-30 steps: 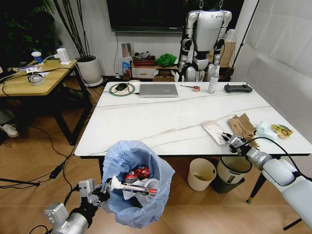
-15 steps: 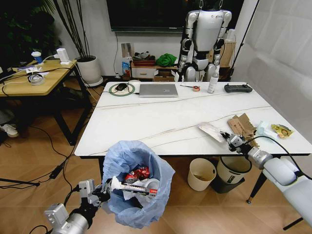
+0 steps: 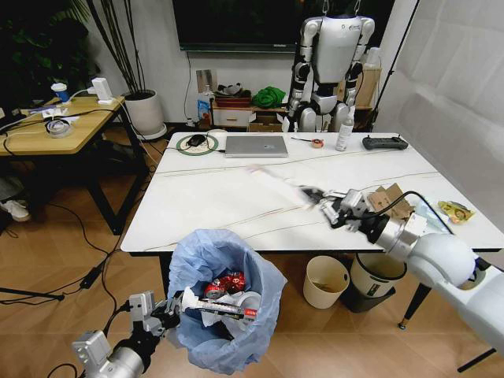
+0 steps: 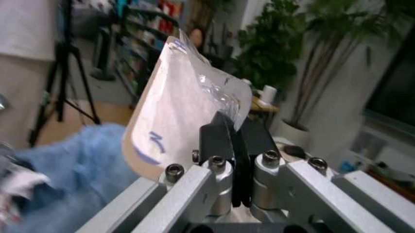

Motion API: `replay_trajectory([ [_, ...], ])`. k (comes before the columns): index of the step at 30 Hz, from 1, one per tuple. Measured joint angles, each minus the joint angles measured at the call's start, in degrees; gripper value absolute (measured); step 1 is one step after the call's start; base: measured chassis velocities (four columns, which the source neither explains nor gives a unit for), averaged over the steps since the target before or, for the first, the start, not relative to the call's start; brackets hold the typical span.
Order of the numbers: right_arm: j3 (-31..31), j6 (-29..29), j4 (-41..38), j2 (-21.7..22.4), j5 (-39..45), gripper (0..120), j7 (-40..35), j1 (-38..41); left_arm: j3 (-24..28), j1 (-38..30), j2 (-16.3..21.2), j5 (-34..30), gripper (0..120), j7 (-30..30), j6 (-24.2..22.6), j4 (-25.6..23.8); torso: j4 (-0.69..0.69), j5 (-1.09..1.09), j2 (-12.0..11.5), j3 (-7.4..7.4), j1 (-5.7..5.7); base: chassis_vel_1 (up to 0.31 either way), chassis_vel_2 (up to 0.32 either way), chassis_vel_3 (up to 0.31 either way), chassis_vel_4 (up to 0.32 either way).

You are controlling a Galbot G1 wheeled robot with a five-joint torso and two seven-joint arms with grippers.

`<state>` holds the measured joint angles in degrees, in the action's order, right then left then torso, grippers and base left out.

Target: Pick up the trash bin and place the trash from the table into it.

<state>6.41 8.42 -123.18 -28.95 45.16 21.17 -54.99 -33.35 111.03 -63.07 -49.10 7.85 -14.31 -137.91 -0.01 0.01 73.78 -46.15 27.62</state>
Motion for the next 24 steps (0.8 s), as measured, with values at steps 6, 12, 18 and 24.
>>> replay_trajectory([
  [6, -3.2, -2.6, -8.5, 1.4, 11.3, 0, 0.4, 0.0, 0.3, 0.2, -0.3, 0.4, 0, -0.2, -0.1, -0.1, 0.0, -0.01, 0.0, 0.0, 0.0, 0.0, 0.0, 0.0, 0.0],
  [12, -7.9, -3.0, -9.9, 1.6, 13.8, 0, 1.7, -0.3, 0.1, 0.2, -0.5, 0.5, 0, -0.2, -0.1, -0.6, 0.0, -0.02, 0.0, 0.0, 0.0, 0.0, 0.0, 0.0, 0.0],
  [18, -12.2, -2.7, -8.4, 1.0, 12.4, 0, 2.4, -1.3, -0.3, 0.4, -0.6, 0.4, 0, -0.2, -0.3, -1.3, 0.0, 0.0, 0.0, 0.0, 0.0, 0.0, 0.0, 0.0, 0.0],
  [24, -13.6, -2.7, -7.6, 0.4, 11.3, 0, 2.5, -1.4, -0.2, 0.4, -0.9, 0.4, 0, -0.1, -0.3, -1.5, 0.0, -0.01, 0.0, 0.0, 0.0, 0.0, 0.0, 0.0, 0.0],
])
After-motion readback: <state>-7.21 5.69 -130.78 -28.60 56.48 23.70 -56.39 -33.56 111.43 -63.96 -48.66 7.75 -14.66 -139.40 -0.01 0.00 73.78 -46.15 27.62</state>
